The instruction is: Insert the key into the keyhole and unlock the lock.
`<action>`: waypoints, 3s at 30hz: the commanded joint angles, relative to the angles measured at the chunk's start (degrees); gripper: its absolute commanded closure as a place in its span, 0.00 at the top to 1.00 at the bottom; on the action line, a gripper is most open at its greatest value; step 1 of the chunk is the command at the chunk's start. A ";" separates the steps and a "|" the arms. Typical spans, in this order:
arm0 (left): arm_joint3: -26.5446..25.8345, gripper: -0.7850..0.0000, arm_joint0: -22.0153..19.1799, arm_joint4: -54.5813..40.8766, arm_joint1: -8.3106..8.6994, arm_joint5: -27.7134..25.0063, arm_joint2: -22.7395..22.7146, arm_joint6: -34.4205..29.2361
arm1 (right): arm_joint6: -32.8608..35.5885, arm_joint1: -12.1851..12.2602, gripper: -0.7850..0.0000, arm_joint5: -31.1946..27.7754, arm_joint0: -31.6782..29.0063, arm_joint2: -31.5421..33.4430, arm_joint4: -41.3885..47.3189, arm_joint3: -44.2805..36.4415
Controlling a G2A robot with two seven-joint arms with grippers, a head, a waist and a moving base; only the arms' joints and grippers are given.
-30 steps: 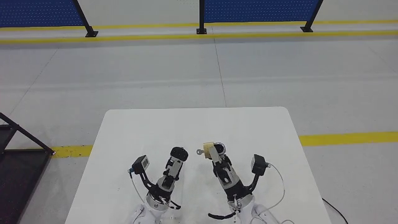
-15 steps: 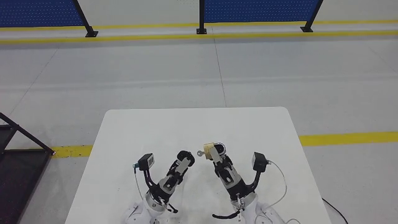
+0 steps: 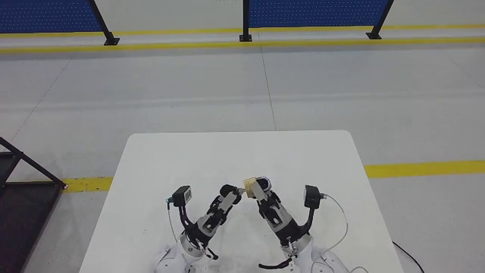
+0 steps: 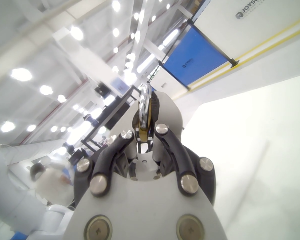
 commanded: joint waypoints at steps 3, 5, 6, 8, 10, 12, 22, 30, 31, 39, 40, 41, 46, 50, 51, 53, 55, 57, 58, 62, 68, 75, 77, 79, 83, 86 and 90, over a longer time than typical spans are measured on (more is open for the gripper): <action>-0.11 0.35 -0.03 1.86 -0.05 0.00 0.35 1.75 | 0.51 0.06 0.00 0.46 0.03 -0.11 -0.33 -0.04; -0.07 0.30 -0.03 2.61 -0.07 0.00 0.55 2.46 | 0.67 0.09 0.00 0.62 0.04 -0.12 -0.44 -0.08; -0.06 0.28 -0.07 2.95 -0.07 0.00 0.61 2.81 | 0.69 0.11 0.00 0.74 0.03 -0.14 -0.45 -0.13; 0.00 0.26 -0.06 3.48 -0.07 0.00 0.82 3.51 | 0.69 0.13 0.00 0.83 0.01 -0.18 -0.44 -0.20; 0.03 0.19 -0.10 3.99 -0.07 0.00 1.02 4.08 | 0.66 0.15 0.00 0.86 0.00 -0.20 -0.45 -0.21; 0.15 0.16 -0.15 4.56 -0.04 0.00 1.16 4.57 | 0.72 0.18 0.00 0.85 0.02 -0.22 -0.52 -0.21; 0.54 0.00 -0.31 7.70 0.10 0.00 1.25 7.29 | 0.89 0.32 0.00 0.97 0.01 -0.27 -0.52 -0.27; 0.82 0.00 0.01 14.91 -0.39 0.13 0.62 12.61 | 1.13 0.46 0.00 1.18 -0.08 -0.31 -0.82 -0.43; 0.75 0.00 0.01 15.88 -0.47 0.26 0.53 13.34 | 1.13 0.47 0.00 1.18 -0.09 -0.31 -0.82 -0.45; -0.22 0.00 0.89 29.26 -1.44 4.18 -0.06 24.11 | 1.25 0.62 0.00 1.26 -0.30 -0.30 -0.91 -0.66; -0.12 0.00 0.93 31.04 -1.55 4.79 0.03 25.55 | 1.31 0.64 0.00 1.34 -0.31 -0.27 -0.98 -0.73; 0.09 0.00 1.01 32.41 -1.67 5.02 0.33 26.80 | 1.37 0.66 0.00 1.38 -0.33 -0.26 -1.06 -0.78; 1.52 0.00 0.63 33.86 -1.94 3.96 1.52 29.35 | 2.00 0.81 0.00 1.62 -0.37 -0.26 -2.04 -0.88; 1.67 0.00 0.40 34.24 -1.94 4.02 1.52 29.73 | 2.17 0.88 0.00 1.89 -0.38 -0.39 -2.62 -0.91; 1.62 0.00 0.37 34.65 -1.93 4.30 1.43 29.87 | 2.12 0.89 0.00 2.01 -0.37 -0.40 -2.68 -0.89; 1.47 0.00 0.45 35.80 -1.95 5.05 1.42 30.46 | 2.10 0.91 0.00 2.17 -0.37 -0.47 -2.75 -0.93; 1.29 0.00 0.48 37.15 -1.98 5.70 1.40 31.47 | 2.13 0.93 0.00 2.22 -0.33 -0.52 -2.78 -0.94; 1.13 0.00 0.46 39.01 -2.03 6.73 1.34 32.96 | 2.05 0.96 0.00 2.32 -0.30 -0.53 -2.86 -0.95; 1.03 0.00 0.40 40.31 -2.08 7.82 1.19 34.10 | 2.01 0.97 0.00 2.35 -0.31 -0.56 -2.89 -0.95; 1.15 0.00 0.23 47.45 -2.32 11.84 1.73 39.97 | 1.90 1.02 0.00 2.50 -0.28 -0.61 -2.96 -0.99; 3.29 0.00 -0.39 58.38 -2.57 18.84 3.56 49.50 | 1.50 1.07 0.00 2.58 -0.28 -0.68 -2.84 -1.01; 6.10 0.00 -1.91 65.96 -2.74 26.58 5.36 58.48 | 1.38 1.15 0.00 2.62 -0.27 -0.68 -2.41 -1.09; 6.85 0.00 -2.43 67.43 -2.80 28.70 5.82 60.14 | 1.39 1.18 0.00 2.63 -0.24 -0.69 -2.37 -1.10; 7.62 0.00 -2.88 68.84 -2.86 31.14 6.24 61.51 | 1.38 1.20 0.00 2.66 -0.23 -0.72 -2.35 -1.12; 8.85 0.00 -3.85 70.64 -2.97 35.08 6.93 63.79 | 1.43 1.24 0.00 2.82 -0.23 -0.76 -2.27 -1.21; 9.68 0.00 -4.32 70.86 -3.03 36.05 7.57 64.86 | 1.35 1.28 0.00 2.75 -0.23 -0.78 -2.31 -1.21; 10.13 0.00 -4.61 70.28 -3.03 36.03 8.20 65.41 | 1.38 1.33 0.00 2.76 -0.24 -0.82 -2.39 -1.26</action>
